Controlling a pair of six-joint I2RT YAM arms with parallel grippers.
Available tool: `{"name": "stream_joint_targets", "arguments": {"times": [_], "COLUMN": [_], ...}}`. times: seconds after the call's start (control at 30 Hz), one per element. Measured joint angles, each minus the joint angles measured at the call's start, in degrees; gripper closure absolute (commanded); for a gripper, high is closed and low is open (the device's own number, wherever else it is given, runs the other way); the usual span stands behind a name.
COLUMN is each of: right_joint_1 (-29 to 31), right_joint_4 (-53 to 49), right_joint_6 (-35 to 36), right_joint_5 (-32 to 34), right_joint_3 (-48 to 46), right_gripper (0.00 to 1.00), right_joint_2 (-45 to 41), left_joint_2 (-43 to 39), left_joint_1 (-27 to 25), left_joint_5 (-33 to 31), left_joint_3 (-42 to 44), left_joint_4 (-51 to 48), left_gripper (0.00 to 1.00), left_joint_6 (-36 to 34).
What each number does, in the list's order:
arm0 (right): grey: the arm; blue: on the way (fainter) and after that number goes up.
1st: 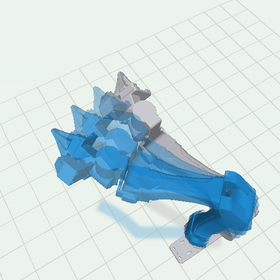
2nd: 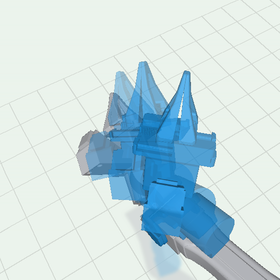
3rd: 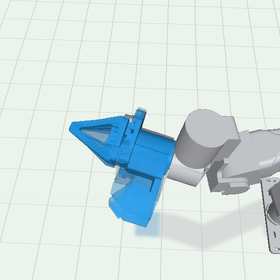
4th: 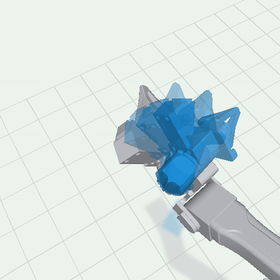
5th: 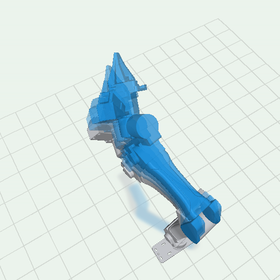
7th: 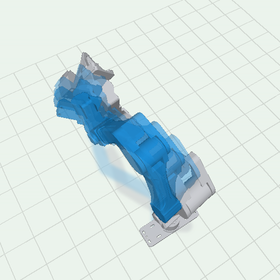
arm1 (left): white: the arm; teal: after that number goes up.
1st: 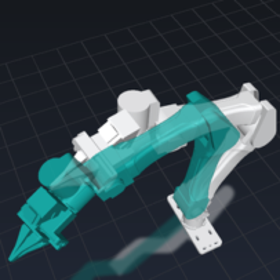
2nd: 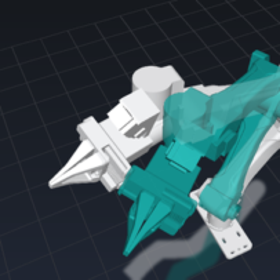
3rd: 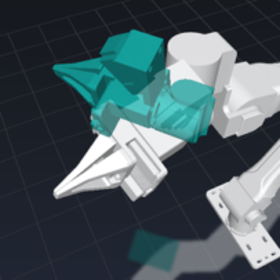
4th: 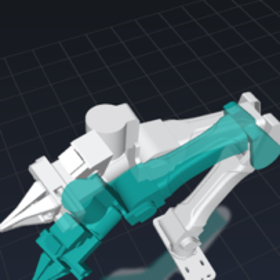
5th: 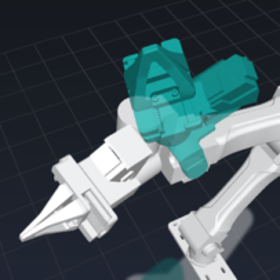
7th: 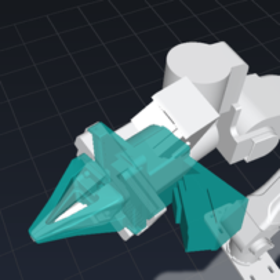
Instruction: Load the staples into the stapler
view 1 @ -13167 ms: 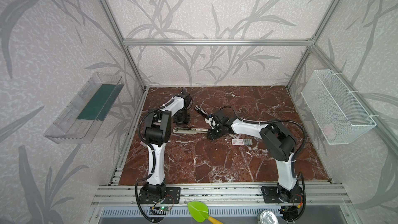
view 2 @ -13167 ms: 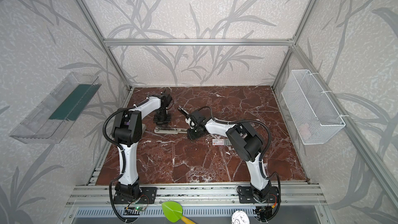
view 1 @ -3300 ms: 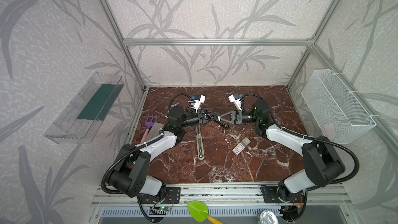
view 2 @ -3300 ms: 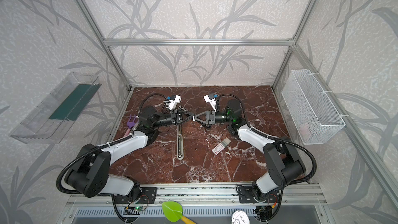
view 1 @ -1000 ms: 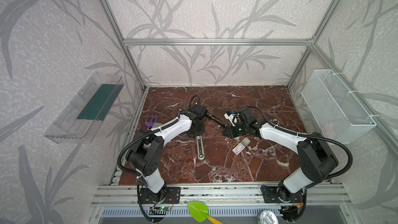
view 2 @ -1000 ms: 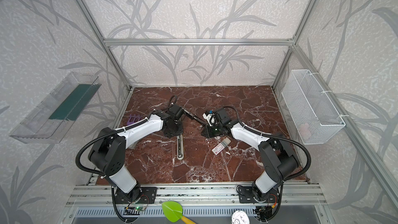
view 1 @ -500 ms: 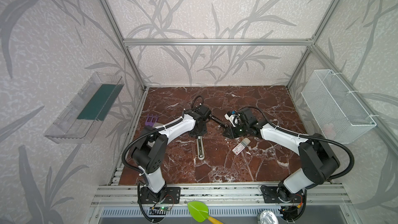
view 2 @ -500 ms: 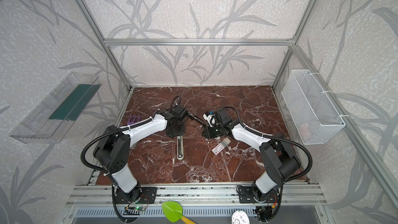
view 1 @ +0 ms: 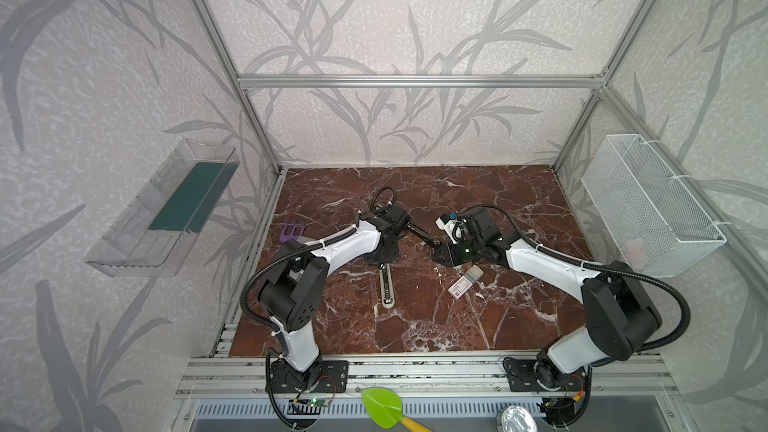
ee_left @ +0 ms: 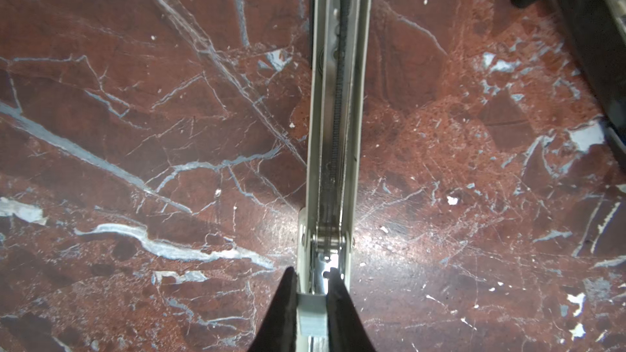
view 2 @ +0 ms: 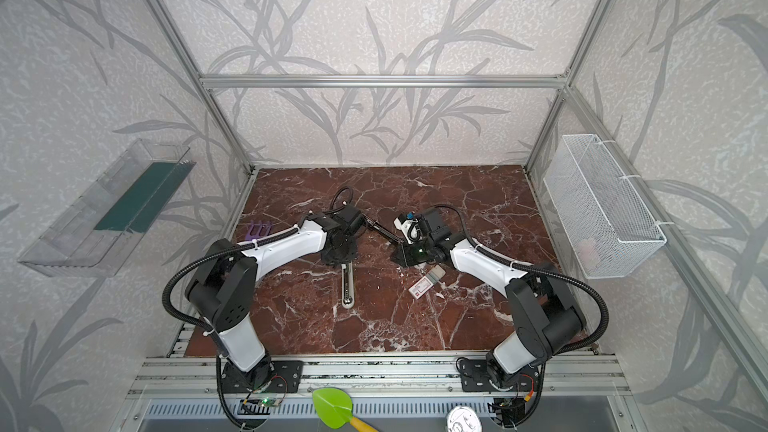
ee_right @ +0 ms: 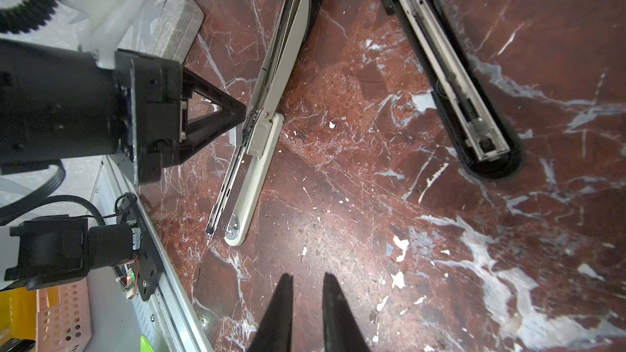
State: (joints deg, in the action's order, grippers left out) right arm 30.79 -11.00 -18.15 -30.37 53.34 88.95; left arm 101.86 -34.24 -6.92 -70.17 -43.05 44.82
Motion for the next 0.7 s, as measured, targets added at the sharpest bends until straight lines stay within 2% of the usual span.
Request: {"name": "stream_joint_targets", "arguments": {"times": [0.7], "right_joint_1": [-0.76], "right_joint_4": [0.0], "right_joint_6": [0.0], "right_joint_5": [-0.35], "right_joint_3": [-1.07], "right_gripper": [0.81], "right_joint_2": [-0.94], "left_joint_2": [2.19], "left_joint_1": [-0.92], "left_joint_5": [-1.05], "left_joint_3": [-1.66], "left_joint_4": [-0.28], "left_gripper": [0.83], "left_joint_6": [-0.02]}}
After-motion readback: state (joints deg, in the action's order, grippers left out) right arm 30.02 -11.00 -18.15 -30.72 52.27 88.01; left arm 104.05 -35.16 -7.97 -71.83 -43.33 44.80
